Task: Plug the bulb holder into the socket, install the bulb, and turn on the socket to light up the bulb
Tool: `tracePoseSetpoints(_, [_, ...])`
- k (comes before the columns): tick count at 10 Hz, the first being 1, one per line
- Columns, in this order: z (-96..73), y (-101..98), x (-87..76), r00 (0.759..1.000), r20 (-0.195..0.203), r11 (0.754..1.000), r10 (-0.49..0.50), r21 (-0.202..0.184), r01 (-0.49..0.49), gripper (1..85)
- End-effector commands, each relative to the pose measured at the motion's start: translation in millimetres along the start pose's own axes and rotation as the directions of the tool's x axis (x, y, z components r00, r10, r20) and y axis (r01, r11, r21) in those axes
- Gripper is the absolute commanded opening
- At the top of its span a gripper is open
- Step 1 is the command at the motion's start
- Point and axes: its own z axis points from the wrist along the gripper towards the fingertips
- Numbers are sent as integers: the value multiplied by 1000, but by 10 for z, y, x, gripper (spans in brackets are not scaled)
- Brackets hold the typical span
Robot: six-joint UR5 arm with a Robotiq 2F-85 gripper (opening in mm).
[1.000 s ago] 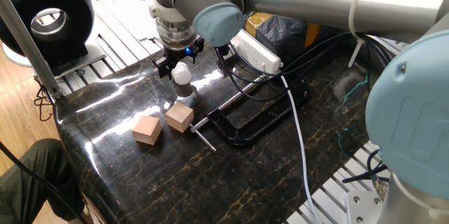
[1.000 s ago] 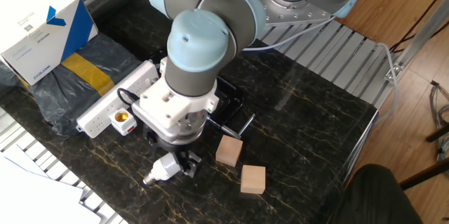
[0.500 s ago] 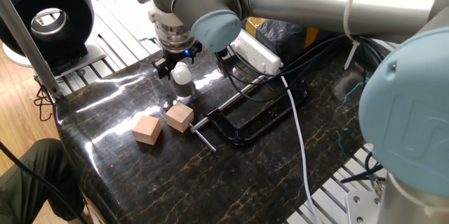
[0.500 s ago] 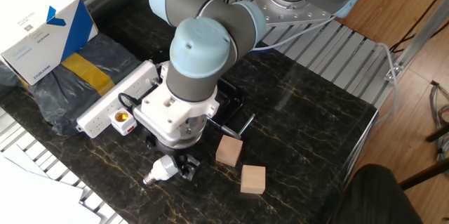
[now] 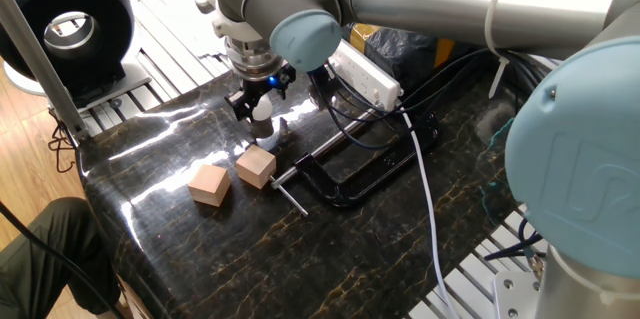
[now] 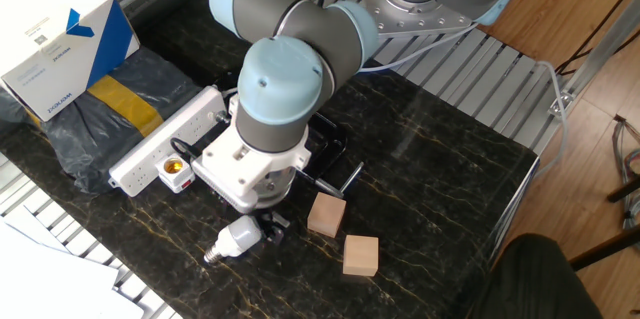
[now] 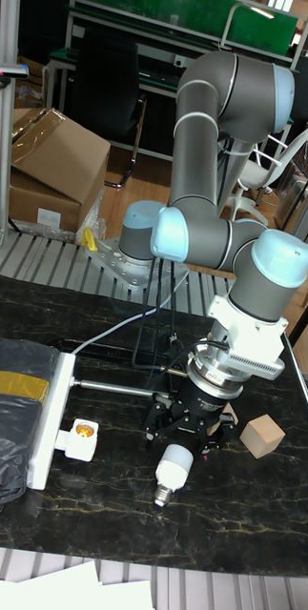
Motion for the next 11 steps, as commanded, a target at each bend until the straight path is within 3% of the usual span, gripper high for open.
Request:
tracePoseSetpoints(1, [-43,-52,37,1000,-22,1000,-7,8,7,717])
tracePoseSetpoints(2, [-44,-67,35,1000,-22,1000,-6,12,6,717])
tracePoseSetpoints(3, [-62,56,17,1000,-18,999,15,-36,-16,717])
tracePoseSetpoints(6, [-62,130,-105,999,11,996,35,-80,-34,717])
tracePoseSetpoints(8, [-38,-30,-190,999,35,999,1,-36,0,717])
tracePoseSetpoints(11, [-34,-102,-194,999,38,1000,-10,-9,10,713])
